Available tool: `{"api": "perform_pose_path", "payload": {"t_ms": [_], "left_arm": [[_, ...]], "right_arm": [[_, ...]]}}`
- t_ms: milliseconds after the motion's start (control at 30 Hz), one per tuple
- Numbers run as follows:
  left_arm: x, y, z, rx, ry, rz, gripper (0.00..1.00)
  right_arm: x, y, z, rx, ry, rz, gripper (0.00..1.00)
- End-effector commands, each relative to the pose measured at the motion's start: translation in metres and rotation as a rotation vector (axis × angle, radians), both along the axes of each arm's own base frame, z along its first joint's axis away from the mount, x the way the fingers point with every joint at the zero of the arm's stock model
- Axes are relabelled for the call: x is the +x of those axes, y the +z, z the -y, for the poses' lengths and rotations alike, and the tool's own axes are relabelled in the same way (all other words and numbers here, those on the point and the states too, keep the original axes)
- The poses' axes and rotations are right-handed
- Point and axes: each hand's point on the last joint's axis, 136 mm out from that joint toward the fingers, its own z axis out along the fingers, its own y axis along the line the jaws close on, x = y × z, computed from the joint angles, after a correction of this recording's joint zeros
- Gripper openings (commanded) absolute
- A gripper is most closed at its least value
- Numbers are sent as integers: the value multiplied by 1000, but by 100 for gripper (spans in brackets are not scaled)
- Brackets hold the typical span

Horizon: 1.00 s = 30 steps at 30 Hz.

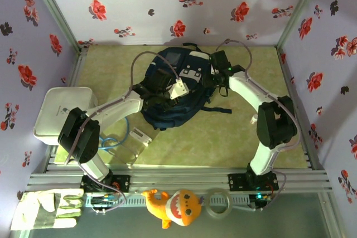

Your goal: Pack books, pencil case, and school supplies into a backpack

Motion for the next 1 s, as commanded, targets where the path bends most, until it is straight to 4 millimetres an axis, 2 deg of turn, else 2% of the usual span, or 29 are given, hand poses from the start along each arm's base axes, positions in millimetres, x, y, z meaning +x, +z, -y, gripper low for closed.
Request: {"api": "perform_pose_path", "payload": {"t_ms": [0,67,167,400,533,733,967], "left_arm": [[-2,21,1,-63,10,7,0],[-3,21,1,-63,10,8,0],[-3,21,1,-62,11,5,0],[-3,21,0,-59,10,4,0],[-4,20,-1,-55,9,4,0],[-3,18,-1,-55,10,2,0],[-3,16,-2,-52,12,-2,0]], "right_arm": [[-12,6,-24,87,106,-14,56],[-14,2,-31,92,131,-28,58],[-10,-6,-29,57,116,-46,59],[5,-23,-9,-48,9,-42,50],[13,-16,2,-71,-60,6,43],[17,-4,13,-16,-146,48,43],[18,-8,30,4,-243,22,44]]}}
